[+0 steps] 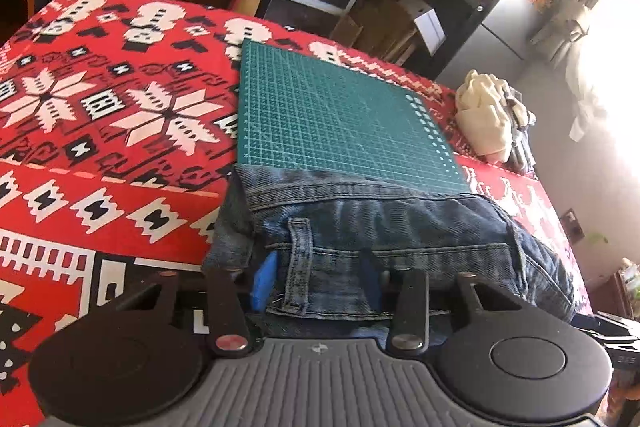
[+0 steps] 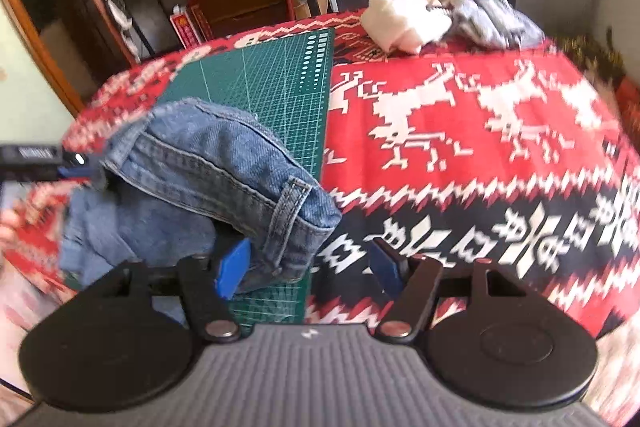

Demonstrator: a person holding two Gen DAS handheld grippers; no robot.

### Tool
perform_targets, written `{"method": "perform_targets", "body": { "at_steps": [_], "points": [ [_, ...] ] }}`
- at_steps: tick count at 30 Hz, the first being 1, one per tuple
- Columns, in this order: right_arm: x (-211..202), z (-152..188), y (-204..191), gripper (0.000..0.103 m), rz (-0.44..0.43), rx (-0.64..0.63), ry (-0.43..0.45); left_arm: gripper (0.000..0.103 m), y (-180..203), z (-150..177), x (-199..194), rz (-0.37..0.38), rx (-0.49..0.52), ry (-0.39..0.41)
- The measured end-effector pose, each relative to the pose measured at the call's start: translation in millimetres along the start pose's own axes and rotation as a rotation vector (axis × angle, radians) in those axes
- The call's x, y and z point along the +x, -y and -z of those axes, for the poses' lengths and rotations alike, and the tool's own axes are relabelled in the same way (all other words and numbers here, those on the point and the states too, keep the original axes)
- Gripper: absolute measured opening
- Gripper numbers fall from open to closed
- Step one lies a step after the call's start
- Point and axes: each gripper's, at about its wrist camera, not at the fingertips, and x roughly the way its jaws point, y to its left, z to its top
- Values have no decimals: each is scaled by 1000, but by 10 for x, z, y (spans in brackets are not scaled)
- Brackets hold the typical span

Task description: Fold clothes

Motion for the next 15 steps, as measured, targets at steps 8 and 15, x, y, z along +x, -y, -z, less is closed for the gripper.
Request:
{"method": "perform_targets", "body": {
  "at_steps": [8,15],
  "points": [
    [99,-53,73,46,-63,137,25,34,-189,-7,-62,33,-95,43],
    [-21,-122,-44,28,-73,143,85,37,-169,10,10,37,-102,-3]
  ]
}}
